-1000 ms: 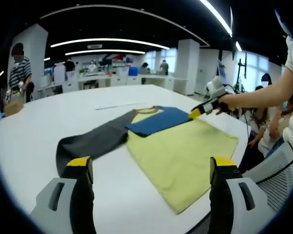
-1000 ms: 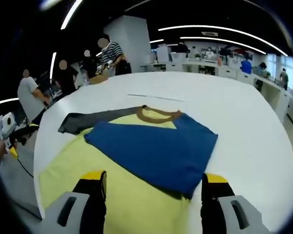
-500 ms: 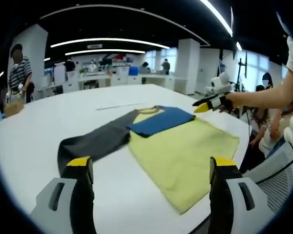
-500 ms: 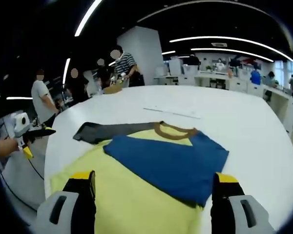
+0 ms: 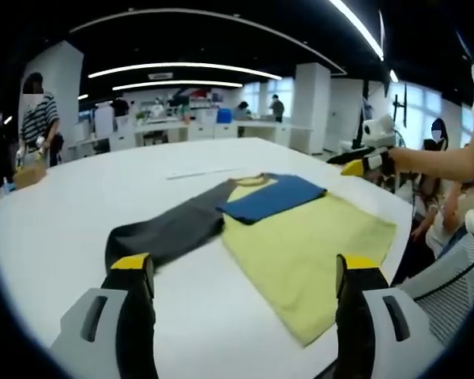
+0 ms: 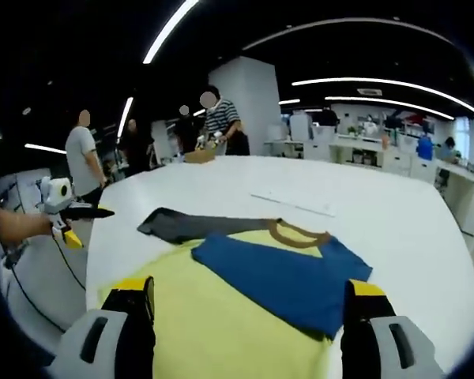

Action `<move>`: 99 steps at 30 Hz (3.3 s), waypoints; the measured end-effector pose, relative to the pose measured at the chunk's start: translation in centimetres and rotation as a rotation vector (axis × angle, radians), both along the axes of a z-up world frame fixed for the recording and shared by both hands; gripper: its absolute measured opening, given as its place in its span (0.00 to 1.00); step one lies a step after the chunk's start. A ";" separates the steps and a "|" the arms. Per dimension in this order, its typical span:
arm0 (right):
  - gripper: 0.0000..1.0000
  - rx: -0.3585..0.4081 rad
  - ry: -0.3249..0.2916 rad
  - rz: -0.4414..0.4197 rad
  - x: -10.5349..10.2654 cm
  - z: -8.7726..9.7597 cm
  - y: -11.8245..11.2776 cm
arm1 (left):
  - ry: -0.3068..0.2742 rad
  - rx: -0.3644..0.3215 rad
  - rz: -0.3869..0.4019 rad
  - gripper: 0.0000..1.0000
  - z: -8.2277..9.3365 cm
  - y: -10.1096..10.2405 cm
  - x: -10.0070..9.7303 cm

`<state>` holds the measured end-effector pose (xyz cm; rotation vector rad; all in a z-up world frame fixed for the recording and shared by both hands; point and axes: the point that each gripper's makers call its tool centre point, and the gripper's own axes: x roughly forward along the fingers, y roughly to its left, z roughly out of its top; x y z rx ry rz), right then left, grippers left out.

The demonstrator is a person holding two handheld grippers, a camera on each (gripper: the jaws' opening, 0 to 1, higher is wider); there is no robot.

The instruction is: Fold the garment on the visible template until the final outline fits inside the template.

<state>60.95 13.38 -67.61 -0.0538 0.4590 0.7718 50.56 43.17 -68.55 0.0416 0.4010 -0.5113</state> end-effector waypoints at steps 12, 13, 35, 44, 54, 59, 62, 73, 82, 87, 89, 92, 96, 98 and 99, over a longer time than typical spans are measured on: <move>0.99 0.004 -0.044 0.052 -2.6 1.7 0.6 | 0.008 0.018 0.055 0.85 -0.2 2.0 1.0; 0.99 0.001 -0.048 0.056 -2.8 1.8 0.7 | 0.007 0.018 0.057 0.85 -0.1 2.2 1.1; 0.99 0.007 -0.072 0.087 -8.2 2.7 0.9 | 0.013 0.081 0.219 0.72 -1.0 7.1 3.7; 0.99 0.007 -0.077 0.066 -8.6 3.0 0.3 | 0.052 0.055 0.355 0.60 -2.5 10.9 4.9; 0.99 0.013 -0.081 0.038 -8.3 3.3 -0.3 | 0.122 0.099 0.448 0.42 -5.6 13.7 5.7; 0.99 -0.003 -0.078 0.023 -8.1 3.1 -1.1 | 0.153 0.101 0.495 0.33 -7.1 14.8 6.1; 0.99 -0.005 -0.084 0.012 -7.9 3.2 -1.5 | 0.155 0.114 0.507 0.30 -7.7 15.1 6.5; 0.99 -0.026 -0.069 0.005 -8.0 2.2 -1.3 | 0.165 0.084 0.560 0.20 -9.2 15.3 7.0; 0.99 -0.040 -0.053 -0.002 -8.2 1.1 -1.4 | 0.165 0.088 0.602 0.16 -10.1 15.5 7.5; 0.99 -0.039 -0.046 -0.015 -8.5 0.8 -1.6 | 0.160 0.093 0.624 0.15 -10.0 15.4 7.6; 0.99 -0.044 -0.044 -0.019 -8.6 0.6 -1.8 | 0.164 0.084 0.632 0.15 -9.9 15.2 7.5; 0.99 -0.050 -0.039 -0.024 -8.7 0.4 -2.0 | 0.162 0.023 0.665 0.16 -9.7 15.2 7.5; 0.99 -0.049 -0.035 -0.032 -8.8 0.2 -2.0 | 0.167 0.013 0.676 0.16 -9.6 15.2 7.5; 0.99 -0.055 -0.035 -0.031 -8.8 0.1 -2.0 | 0.167 0.044 0.671 0.15 -9.5 15.1 7.6; 0.99 -0.060 -0.036 -0.030 -8.8 0.0 -2.0 | 0.170 0.053 0.674 0.14 -9.5 15.0 7.7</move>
